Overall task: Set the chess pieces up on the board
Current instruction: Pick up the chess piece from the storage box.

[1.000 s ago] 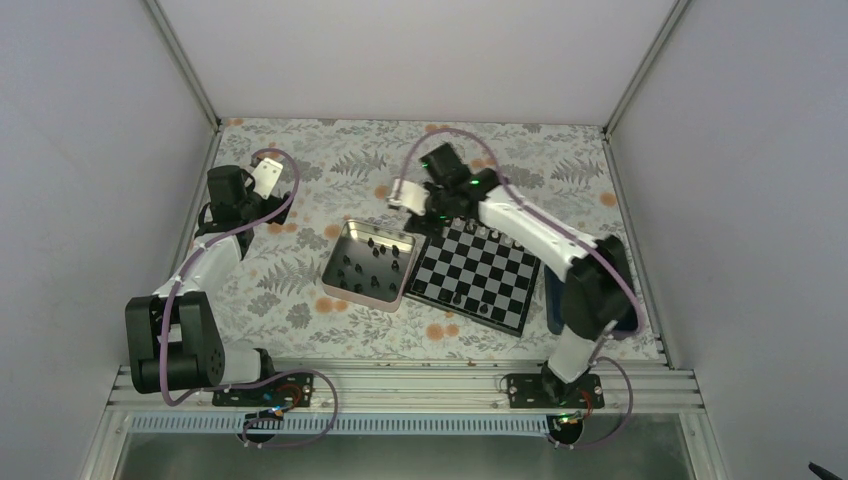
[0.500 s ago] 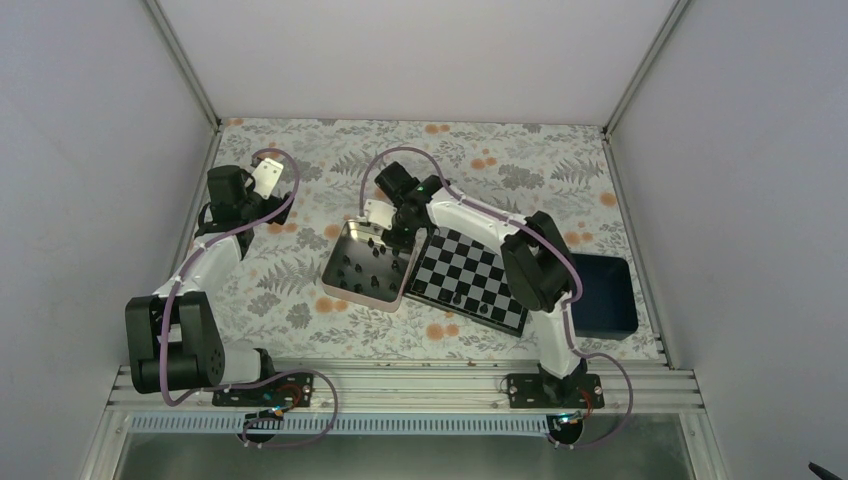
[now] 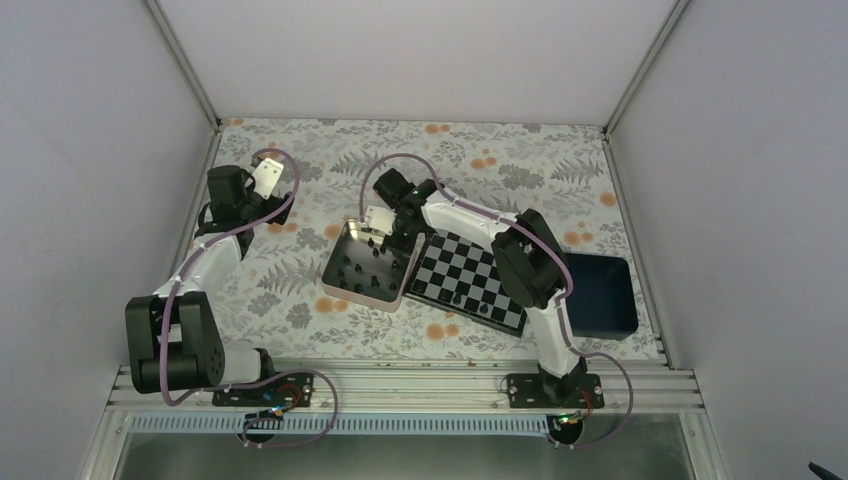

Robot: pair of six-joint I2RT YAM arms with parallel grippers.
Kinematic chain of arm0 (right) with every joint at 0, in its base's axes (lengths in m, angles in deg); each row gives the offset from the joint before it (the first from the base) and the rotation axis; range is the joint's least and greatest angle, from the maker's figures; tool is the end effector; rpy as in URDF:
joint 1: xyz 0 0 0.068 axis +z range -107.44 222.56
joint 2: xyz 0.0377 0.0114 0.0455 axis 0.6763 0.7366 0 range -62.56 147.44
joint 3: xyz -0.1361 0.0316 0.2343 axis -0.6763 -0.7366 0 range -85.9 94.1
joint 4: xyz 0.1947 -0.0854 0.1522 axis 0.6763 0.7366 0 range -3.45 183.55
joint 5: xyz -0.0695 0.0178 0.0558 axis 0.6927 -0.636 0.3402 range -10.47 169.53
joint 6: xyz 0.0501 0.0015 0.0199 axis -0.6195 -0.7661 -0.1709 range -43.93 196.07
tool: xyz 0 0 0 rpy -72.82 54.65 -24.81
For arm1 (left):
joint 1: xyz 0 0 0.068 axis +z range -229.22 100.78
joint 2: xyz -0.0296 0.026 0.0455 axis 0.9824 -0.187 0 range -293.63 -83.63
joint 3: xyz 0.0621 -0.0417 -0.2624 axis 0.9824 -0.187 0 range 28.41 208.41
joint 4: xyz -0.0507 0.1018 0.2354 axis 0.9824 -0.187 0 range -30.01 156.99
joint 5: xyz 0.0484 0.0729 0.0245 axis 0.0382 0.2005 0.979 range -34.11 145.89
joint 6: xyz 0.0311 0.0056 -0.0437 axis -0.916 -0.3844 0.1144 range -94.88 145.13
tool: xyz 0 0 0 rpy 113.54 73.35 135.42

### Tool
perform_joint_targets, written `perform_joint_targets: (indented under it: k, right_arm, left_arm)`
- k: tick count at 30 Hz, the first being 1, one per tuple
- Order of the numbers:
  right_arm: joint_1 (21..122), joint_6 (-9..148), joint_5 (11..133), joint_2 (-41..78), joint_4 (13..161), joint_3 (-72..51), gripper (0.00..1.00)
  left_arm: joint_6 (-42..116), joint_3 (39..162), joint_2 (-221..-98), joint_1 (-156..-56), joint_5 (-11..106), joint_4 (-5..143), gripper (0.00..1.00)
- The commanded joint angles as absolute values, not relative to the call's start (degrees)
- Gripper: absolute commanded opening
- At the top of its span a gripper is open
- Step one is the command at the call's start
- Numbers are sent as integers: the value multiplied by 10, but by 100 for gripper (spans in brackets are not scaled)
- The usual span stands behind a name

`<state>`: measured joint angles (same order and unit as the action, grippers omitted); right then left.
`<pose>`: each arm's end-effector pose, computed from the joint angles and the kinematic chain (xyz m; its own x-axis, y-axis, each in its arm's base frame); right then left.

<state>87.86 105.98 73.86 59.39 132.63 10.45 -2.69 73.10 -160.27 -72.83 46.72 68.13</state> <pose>0.3077 0.3160 0.1819 -0.2152 -0.9230 -0.3191 -0.9650 0.2511 -0.0754 0.2912 0.0270 0.2357 -0.4380 0.4145 -0.7977 0.2607 0.9078 0.3285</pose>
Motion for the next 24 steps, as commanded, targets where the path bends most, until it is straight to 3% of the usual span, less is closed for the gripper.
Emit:
perform_joint_targets:
  k: [1,10,14,18,24]
  right_arm:
    - [880,1055,740,609,1332,108,28]
    - [880,1058,735,626,1336,110,24]
    - [881,1057,736,623,1333,105,17]
    - [881,1055,726,591,1320,90,9]
    - [880,1047,712,509,1320,59,5]
  left_arm:
    - [-27,733,-1601,-725,454,687,100]
    - [-28,731,-1601,-725,453,688,100]
    - [-28,731,-1598,-725,453,688,100]
    - [-27,731,-1596,-726,453,687,100]
    - [-26,733,-1595,-725,452,684,100]
